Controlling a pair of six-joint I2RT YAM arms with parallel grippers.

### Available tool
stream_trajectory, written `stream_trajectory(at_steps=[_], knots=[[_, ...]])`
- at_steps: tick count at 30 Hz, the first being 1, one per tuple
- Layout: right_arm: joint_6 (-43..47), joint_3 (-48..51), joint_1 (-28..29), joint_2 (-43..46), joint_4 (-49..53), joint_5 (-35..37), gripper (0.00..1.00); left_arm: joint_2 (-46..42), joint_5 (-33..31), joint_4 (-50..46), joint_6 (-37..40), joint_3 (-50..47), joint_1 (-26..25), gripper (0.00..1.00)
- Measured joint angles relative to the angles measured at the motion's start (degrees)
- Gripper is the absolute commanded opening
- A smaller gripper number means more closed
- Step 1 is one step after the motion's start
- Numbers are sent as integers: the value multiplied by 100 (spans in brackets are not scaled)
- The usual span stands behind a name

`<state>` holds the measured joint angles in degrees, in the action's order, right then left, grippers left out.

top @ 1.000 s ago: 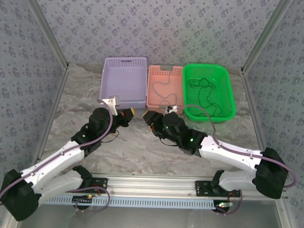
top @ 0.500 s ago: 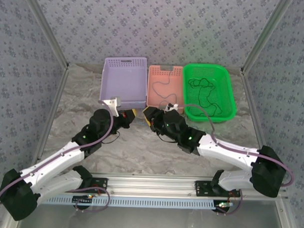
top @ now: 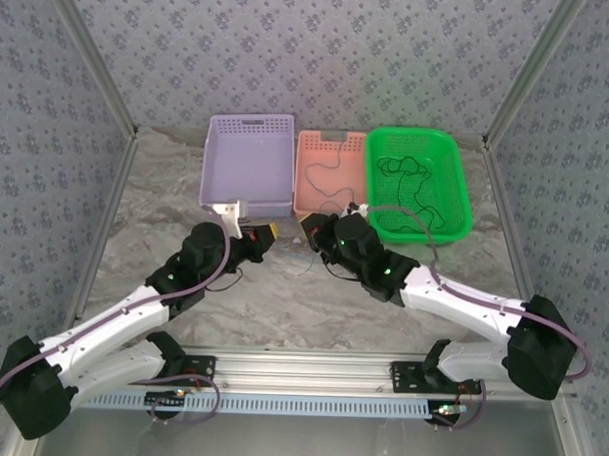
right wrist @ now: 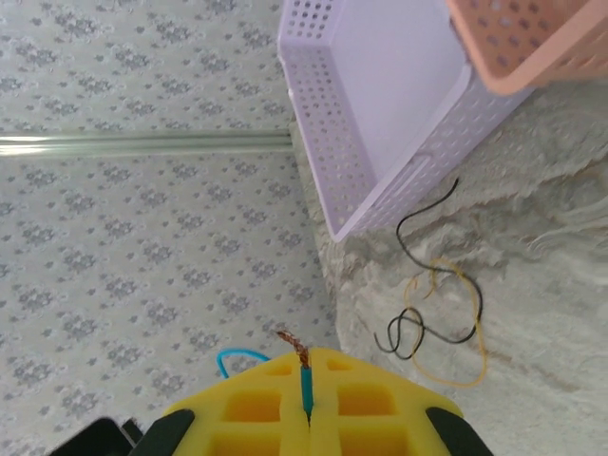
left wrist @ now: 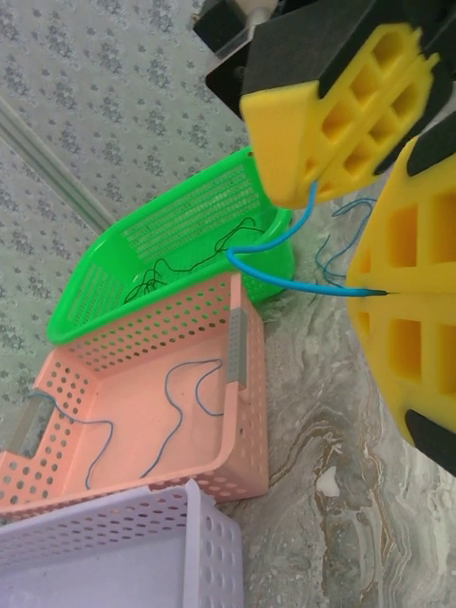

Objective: Untangle the cables

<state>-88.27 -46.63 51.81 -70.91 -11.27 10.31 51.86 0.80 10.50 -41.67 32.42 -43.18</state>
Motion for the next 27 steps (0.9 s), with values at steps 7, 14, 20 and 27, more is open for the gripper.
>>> stream_trajectory(at_steps=[7, 14, 20, 27], knots=[[1272, -905, -708, 81, 828, -442, 0, 378, 203, -11, 328, 50, -345, 0], [3045, -2535, -1176, -516, 2048, -1508, 0, 1303, 210, 216, 737, 861, -903, 0], [3866, -3049, -1368, -623, 2975, -1799, 0, 1803, -46, -24, 955, 1316, -1097, 0], [3969, -1727, -1445, -212, 2796, -1648, 0, 2168, -284, -1499, 1176, 1585, -1139, 0]])
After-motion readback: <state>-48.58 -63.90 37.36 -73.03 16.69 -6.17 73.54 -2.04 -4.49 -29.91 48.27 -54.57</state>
